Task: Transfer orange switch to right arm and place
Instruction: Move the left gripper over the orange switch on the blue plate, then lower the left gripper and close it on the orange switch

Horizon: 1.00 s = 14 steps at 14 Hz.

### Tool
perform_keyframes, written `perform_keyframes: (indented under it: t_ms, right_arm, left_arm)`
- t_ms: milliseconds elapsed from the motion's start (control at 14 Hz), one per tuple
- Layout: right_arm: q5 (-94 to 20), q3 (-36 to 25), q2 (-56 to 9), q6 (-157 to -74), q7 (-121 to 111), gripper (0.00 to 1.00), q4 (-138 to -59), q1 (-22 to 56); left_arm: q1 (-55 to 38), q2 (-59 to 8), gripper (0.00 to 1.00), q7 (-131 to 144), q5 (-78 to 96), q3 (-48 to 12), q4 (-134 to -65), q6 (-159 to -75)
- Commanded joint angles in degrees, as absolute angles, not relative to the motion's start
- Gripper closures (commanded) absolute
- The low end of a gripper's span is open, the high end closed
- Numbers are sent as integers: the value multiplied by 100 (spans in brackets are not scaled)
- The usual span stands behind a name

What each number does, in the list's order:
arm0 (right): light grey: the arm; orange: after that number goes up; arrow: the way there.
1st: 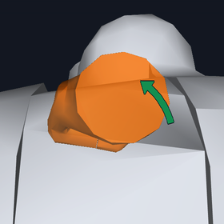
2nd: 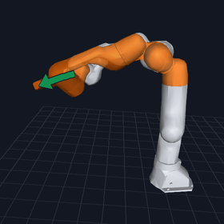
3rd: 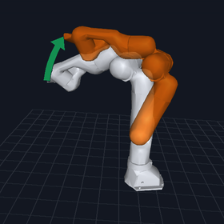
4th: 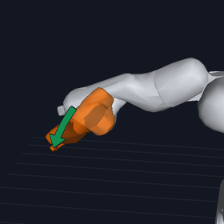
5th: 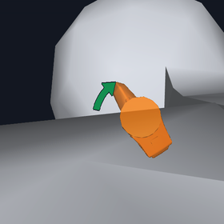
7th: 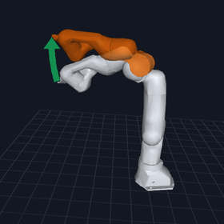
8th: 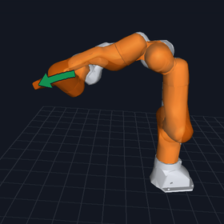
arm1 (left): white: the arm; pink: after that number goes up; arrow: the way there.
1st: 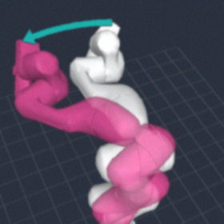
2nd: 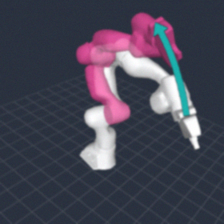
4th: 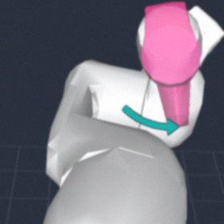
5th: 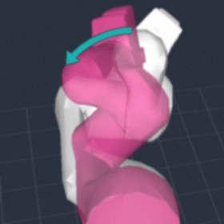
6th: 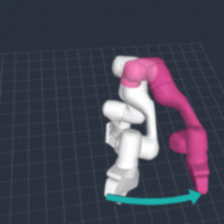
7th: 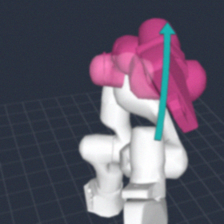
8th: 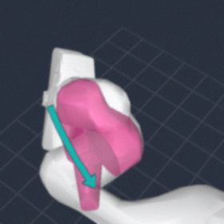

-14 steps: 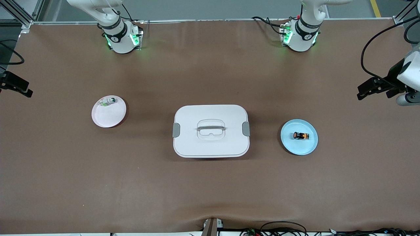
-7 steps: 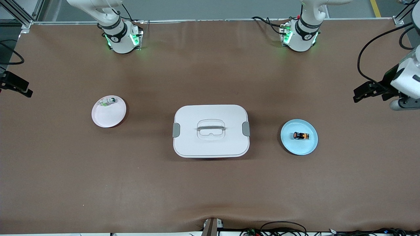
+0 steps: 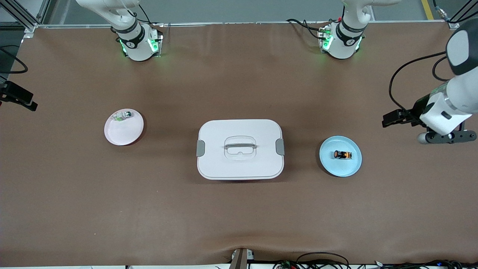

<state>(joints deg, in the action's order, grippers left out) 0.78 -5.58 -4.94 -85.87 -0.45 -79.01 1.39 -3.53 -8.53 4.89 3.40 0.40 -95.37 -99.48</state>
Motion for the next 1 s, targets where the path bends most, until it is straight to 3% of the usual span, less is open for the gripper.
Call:
perform_keyframes:
  t_ms: [0,573,931]
  right_arm:
    - [0,-563,-457,-8569,-35,0,-7866,158]
    - [0,-562,-457,-8569,-26,0,-7866,158]
    - [0,-571,-457,-8578,-44,0,-7866,158]
  left_arm:
    - [-413,-1018,0,483,431,-26,-9686,-10274]
    - [-527,-2029,0,360,431,-202,-9738,-10916]
    - [-527,-2048,0,-35,413,-211,-10659,-11985]
